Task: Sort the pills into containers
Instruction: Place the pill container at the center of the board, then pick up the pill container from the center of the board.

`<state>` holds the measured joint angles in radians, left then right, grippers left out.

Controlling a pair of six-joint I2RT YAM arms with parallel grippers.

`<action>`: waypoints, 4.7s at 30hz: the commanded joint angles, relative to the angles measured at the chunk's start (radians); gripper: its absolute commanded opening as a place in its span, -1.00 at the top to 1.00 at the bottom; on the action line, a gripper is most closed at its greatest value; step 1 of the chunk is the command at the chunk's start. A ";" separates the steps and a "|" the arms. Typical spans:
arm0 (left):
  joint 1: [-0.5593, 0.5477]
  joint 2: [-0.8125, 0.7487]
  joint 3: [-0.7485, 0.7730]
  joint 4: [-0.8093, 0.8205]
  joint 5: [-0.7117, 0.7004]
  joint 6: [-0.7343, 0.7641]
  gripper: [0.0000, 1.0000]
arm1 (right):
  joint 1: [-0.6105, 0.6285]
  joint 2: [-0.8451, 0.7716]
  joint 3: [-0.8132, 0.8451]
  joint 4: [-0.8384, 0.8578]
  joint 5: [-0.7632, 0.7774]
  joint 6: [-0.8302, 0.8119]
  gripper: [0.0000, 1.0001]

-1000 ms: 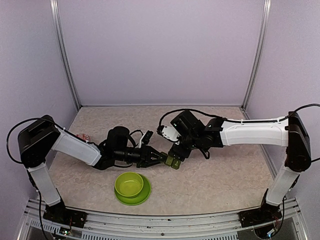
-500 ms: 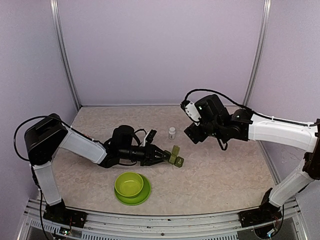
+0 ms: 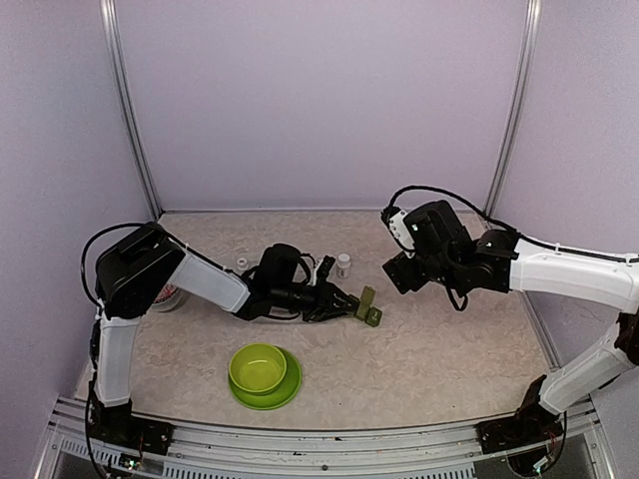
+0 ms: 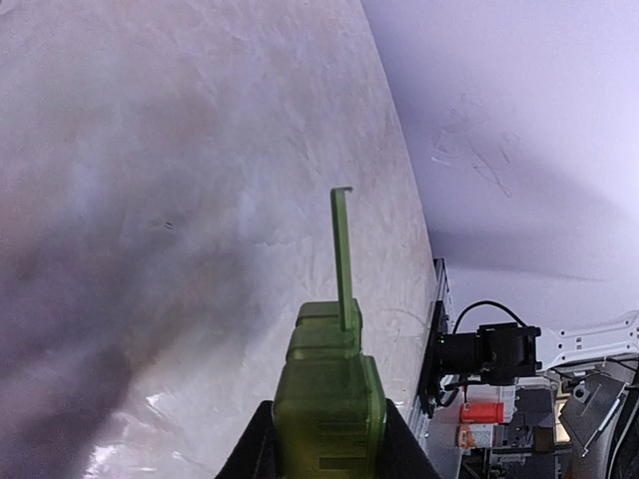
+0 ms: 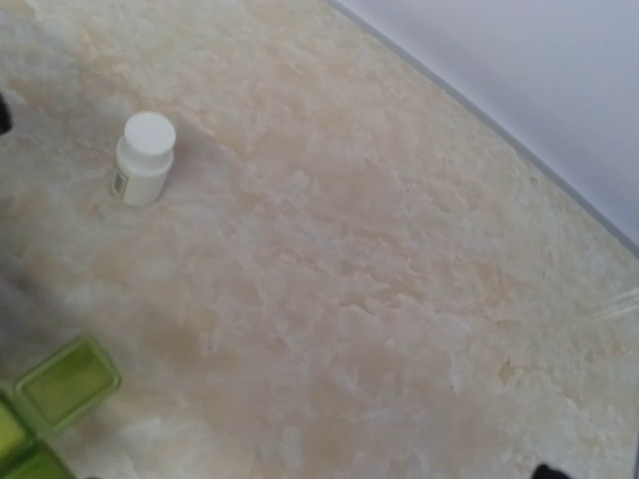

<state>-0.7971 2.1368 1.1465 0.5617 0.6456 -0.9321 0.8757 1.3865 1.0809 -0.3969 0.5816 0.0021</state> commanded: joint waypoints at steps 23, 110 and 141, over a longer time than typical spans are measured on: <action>0.117 0.047 0.113 -0.227 -0.057 0.132 -0.20 | -0.008 0.016 -0.022 0.020 -0.035 0.046 -0.82; 0.228 -0.155 0.456 -0.996 -0.777 0.594 -0.72 | -0.134 -0.235 -0.242 0.084 -0.509 0.342 -1.00; 0.355 -0.103 0.318 -1.010 -0.839 0.602 -0.22 | -0.134 -0.179 -0.228 0.128 -0.509 0.293 -0.99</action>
<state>-0.4541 2.0136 1.4887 -0.4694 -0.1848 -0.3359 0.7441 1.1927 0.8387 -0.2920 0.0780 0.3035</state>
